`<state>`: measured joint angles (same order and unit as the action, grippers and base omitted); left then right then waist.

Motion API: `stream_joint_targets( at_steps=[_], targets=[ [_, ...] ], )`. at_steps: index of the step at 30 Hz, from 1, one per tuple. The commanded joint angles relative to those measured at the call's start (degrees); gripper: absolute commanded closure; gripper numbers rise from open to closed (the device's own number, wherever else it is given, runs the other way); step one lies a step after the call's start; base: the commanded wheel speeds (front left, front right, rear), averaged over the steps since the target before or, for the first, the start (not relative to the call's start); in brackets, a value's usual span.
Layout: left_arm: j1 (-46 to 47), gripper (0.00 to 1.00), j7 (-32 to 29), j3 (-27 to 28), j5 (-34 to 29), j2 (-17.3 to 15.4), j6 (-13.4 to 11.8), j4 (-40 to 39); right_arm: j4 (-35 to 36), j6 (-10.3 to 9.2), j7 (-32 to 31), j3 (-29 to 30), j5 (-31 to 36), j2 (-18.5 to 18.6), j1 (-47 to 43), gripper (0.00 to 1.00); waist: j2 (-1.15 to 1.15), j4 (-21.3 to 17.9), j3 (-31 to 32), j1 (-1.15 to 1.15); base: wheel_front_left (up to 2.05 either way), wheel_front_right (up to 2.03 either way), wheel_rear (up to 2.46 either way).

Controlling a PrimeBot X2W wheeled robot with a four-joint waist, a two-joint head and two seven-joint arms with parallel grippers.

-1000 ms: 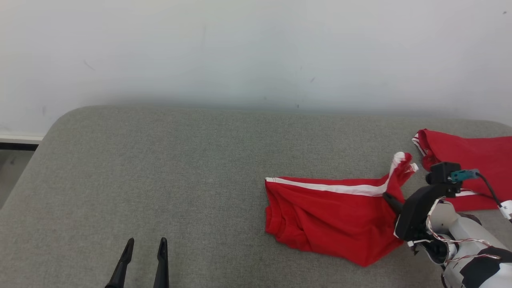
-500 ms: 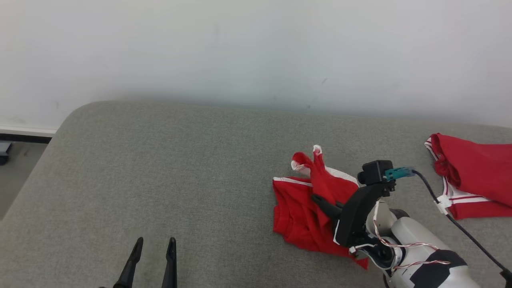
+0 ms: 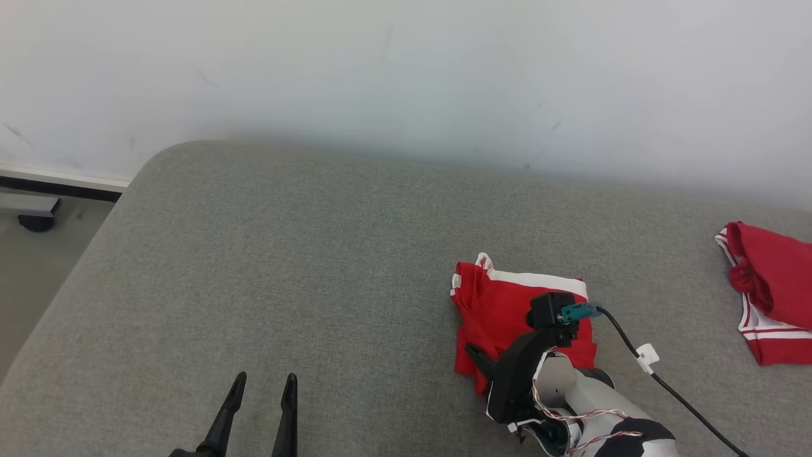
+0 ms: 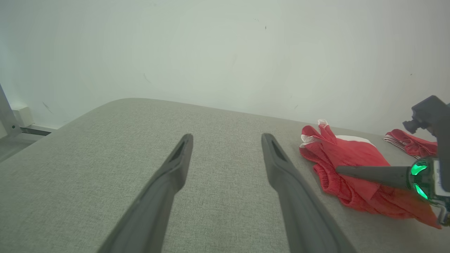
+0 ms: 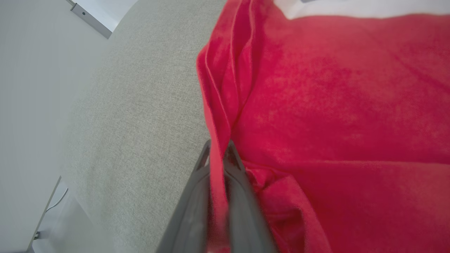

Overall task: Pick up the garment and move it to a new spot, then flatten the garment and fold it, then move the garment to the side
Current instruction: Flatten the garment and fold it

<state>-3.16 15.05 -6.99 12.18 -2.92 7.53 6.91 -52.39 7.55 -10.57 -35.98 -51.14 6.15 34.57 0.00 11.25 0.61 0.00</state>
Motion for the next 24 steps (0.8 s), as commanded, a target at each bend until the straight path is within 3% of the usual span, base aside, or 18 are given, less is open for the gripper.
stream_joint_targets(
  at_steps=[1, 2, 3, 10, 16, 24],
  targets=[
    [0.71, 0.0, 0.16, -0.08, -0.09, 0.05, -0.1, 0.14, -0.87, -0.11, 0.82, -0.39, 0.51, -0.57, 0.46, 1.0, 0.0, 0.38, -0.16, 0.0, 0.0, 0.0, 0.0],
    [0.77, 0.0, 0.16, -0.1, -0.09, 0.05, -0.1, 0.19, -1.43, -0.11, 1.51, -0.59, 0.64, -0.81, 0.68, 0.05, 0.0, 0.45, -0.18, 0.0, 0.0, 0.0, 0.0],
    [0.78, 0.0, 0.16, -0.04, -0.11, 0.05, -0.1, 0.26, -2.03, -0.11, 2.09, -0.76, 0.73, -0.98, 0.75, 0.0, 0.0, 0.45, -0.16, 0.0, 0.0, 0.0, 0.0],
    [-0.43, 0.0, 0.16, 1.18, -0.68, 0.04, -0.16, 0.32, 0.95, -0.11, 8.0, -1.48, -0.35, 1.06, 1.7, 0.0, 0.0, -0.79, 0.62, 0.0, 0.0, 0.0, 0.0],
    [-1.25, 0.0, 0.16, 2.07, -1.04, 0.05, -0.21, -0.08, 5.9, -0.11, 14.06, -0.38, -1.79, 6.41, -0.09, 0.0, 0.0, -2.02, 1.26, 0.0, 0.0, 0.0, 0.0],
    [-1.96, 0.0, 0.16, 3.61, -2.04, 0.05, -0.21, -0.43, 7.82, -0.11, 24.78, 2.94, 3.2, 12.3, -3.65, 0.0, 0.0, -3.24, 1.51, 0.0, 0.0, 0.0, 0.0]
  ],
)
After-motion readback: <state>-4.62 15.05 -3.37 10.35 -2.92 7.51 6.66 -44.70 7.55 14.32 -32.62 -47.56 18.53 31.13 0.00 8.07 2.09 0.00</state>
